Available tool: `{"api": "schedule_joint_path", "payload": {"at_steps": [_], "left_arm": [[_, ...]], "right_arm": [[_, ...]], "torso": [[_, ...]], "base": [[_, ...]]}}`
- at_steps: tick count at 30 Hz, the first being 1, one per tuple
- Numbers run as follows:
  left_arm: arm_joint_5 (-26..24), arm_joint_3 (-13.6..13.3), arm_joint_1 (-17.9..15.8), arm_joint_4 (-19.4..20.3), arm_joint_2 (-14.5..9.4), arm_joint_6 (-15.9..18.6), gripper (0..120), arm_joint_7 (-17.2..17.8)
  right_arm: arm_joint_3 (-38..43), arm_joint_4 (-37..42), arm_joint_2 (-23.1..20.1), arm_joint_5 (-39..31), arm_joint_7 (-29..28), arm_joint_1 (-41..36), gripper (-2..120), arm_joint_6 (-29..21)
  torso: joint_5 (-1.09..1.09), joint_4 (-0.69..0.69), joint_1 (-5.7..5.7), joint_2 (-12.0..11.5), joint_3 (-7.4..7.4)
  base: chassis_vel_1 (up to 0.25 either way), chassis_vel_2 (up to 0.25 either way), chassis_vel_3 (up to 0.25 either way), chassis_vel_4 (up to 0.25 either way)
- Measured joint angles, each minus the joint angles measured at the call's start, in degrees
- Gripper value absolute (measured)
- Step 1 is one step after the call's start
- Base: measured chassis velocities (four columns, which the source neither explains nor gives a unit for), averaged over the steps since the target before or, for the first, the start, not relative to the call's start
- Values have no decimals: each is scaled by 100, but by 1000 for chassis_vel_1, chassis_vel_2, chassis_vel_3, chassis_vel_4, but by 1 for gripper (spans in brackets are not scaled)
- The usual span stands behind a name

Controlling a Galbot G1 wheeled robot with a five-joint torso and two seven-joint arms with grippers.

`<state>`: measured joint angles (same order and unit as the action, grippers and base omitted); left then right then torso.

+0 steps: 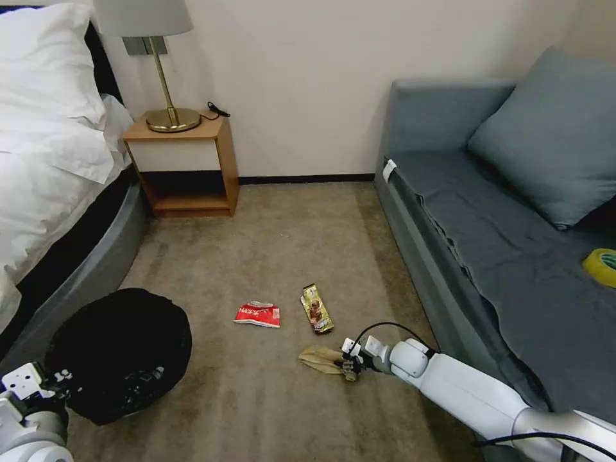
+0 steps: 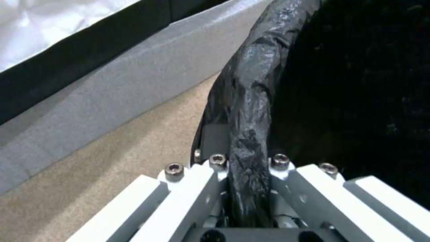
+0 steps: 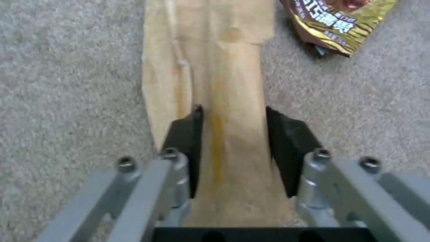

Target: Pick up the trash bin, then pick up the garbage on the floor and place it into the trash bin.

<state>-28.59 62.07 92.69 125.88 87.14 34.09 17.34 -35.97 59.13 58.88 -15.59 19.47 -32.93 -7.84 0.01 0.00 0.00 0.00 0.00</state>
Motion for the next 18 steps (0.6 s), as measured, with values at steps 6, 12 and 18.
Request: {"api": "schedule_joint_path", "payload": {"at_steps": [6,12,18], "left_arm": [[16,-18,-28,-23,-8,-3,2,1],[21,-49,-50,-25,-13,-3,2,1],[60,-165,-50,-25,-13,0,2,1]], "right_arm": [[-6,58,-68,-14,-45,-22,13,97],[30,460,-226,-411,-207,-42,0,125],[347,1683,-454,-1152,-515,-27,0,45]], "torso": [[-1,0,0,0,0],[-1,-1,0,0,0],[-2,-1,0,0,0]], "base": [[0,0,0,0],[0,0,0,0],[0,0,0,0]]}}
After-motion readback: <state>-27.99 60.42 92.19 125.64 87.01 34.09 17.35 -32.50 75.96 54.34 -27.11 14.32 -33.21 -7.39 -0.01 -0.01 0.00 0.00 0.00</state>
